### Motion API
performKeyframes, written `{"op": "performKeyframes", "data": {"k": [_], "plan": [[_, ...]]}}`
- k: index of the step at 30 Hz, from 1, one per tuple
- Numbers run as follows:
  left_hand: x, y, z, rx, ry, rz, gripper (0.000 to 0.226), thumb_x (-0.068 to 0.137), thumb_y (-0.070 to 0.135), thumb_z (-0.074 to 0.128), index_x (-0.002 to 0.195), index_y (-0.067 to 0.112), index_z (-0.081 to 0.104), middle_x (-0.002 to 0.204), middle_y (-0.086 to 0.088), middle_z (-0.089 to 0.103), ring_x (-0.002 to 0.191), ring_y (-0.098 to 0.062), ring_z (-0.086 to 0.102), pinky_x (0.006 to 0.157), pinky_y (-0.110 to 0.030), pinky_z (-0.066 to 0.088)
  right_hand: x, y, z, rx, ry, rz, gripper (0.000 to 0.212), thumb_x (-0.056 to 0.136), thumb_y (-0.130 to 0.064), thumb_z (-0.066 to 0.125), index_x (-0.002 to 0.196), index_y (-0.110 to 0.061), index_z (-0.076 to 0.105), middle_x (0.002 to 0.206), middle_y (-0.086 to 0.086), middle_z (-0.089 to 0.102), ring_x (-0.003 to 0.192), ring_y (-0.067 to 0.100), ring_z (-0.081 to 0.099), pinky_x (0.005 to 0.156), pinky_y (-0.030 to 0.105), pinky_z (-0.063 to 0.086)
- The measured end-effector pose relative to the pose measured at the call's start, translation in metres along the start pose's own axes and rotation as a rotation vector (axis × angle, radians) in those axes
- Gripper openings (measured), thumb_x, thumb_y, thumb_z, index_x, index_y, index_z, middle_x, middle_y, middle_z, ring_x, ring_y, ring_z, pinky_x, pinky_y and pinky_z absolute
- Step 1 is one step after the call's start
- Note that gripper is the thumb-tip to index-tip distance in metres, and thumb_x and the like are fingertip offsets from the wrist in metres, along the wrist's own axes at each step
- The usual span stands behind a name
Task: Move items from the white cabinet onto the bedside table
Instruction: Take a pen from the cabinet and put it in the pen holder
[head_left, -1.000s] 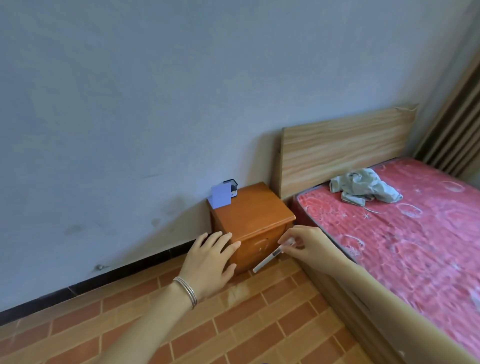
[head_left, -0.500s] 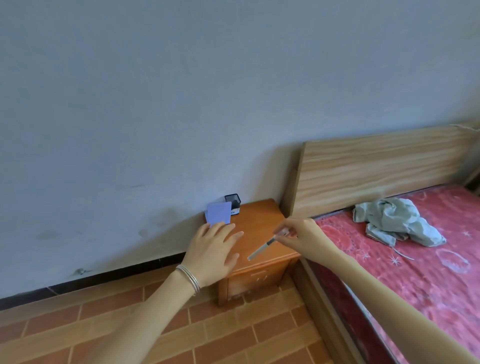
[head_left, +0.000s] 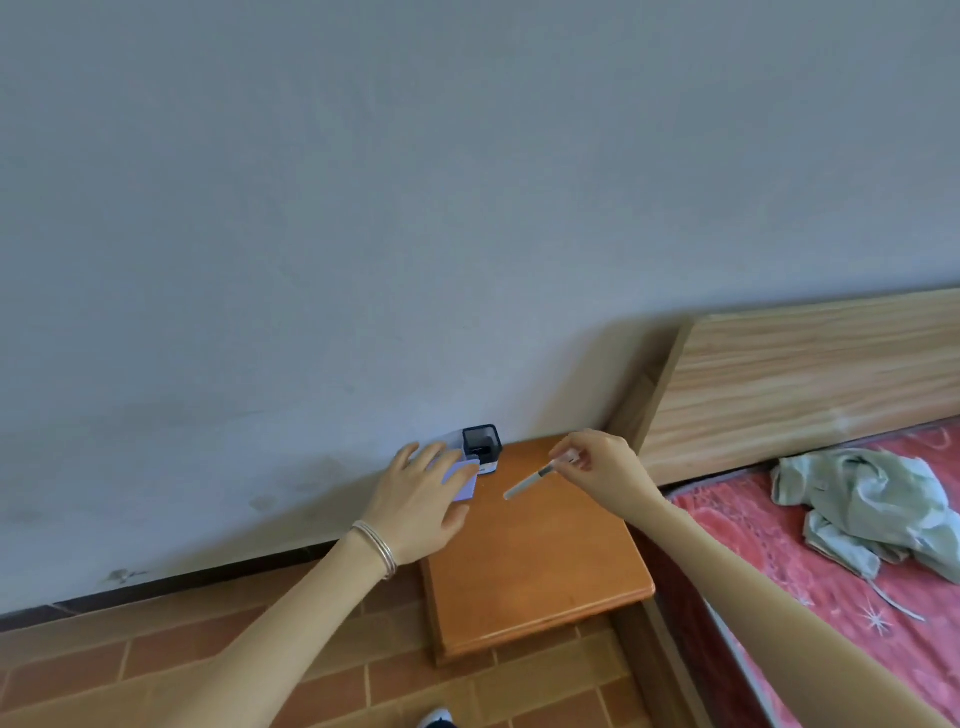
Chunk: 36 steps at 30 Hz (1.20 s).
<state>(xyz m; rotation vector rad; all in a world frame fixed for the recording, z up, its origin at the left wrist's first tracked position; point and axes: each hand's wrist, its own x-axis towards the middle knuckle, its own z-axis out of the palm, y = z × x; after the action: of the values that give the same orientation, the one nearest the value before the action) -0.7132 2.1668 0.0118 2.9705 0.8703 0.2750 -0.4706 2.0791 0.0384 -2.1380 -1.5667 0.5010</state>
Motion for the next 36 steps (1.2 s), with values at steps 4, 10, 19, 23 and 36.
{"op": "performKeyframes", "data": {"k": [4,10,19,23,36], "plan": [[0.041,-0.031,0.031,-0.027,-0.070,-0.025,0.049,0.075,0.042,0.038,0.106,0.022,0.071,0.109,0.000,0.067,0.100,-0.023,0.062,0.086,-0.042,0.051,0.067,0.018,0.029,0.073,0.103,0.073,0.005,0.084,-0.019,0.063,0.082,-0.020,0.067,0.075,-0.011,0.057,0.069,0.006,0.055,0.062,0.025,0.048],[0.082,-0.068,0.090,-0.061,-0.112,-0.100,0.049,0.074,0.043,0.037,0.104,0.023,0.071,0.104,0.002,0.067,0.096,-0.021,0.065,0.082,-0.040,0.053,0.157,0.065,0.104,0.174,0.090,0.284,0.012,0.085,-0.014,0.060,0.092,-0.015,0.070,0.092,0.001,0.067,0.075,0.013,0.058,0.064,0.024,0.039],[0.093,-0.098,0.167,-0.070,-0.112,-0.200,0.050,0.080,0.045,0.038,0.113,0.023,0.068,0.113,-0.001,0.066,0.101,-0.019,0.063,0.085,-0.037,0.051,0.216,0.129,0.216,0.267,-0.119,0.561,0.024,0.088,-0.011,0.054,0.107,-0.006,0.068,0.106,0.014,0.067,0.096,0.029,0.060,0.077,0.032,0.046],[0.096,-0.097,0.175,-0.086,-0.100,-0.232,0.049,0.081,0.044,0.039,0.114,0.021,0.067,0.113,-0.001,0.065,0.102,-0.019,0.063,0.085,-0.036,0.050,0.225,0.144,0.229,0.293,-0.178,0.569,0.028,0.087,-0.012,0.054,0.113,-0.009,0.065,0.113,0.012,0.065,0.096,0.023,0.057,0.080,0.029,0.045],[0.122,-0.084,0.105,-0.048,-0.093,-0.269,0.049,0.080,0.042,0.038,0.108,0.017,0.069,0.111,-0.005,0.067,0.099,-0.027,0.064,0.083,-0.044,0.051,0.221,0.114,0.121,0.232,-0.444,0.217,0.040,0.085,-0.020,0.065,0.124,-0.015,0.058,0.124,0.003,0.061,0.112,0.014,0.056,0.087,0.019,0.038]]}}
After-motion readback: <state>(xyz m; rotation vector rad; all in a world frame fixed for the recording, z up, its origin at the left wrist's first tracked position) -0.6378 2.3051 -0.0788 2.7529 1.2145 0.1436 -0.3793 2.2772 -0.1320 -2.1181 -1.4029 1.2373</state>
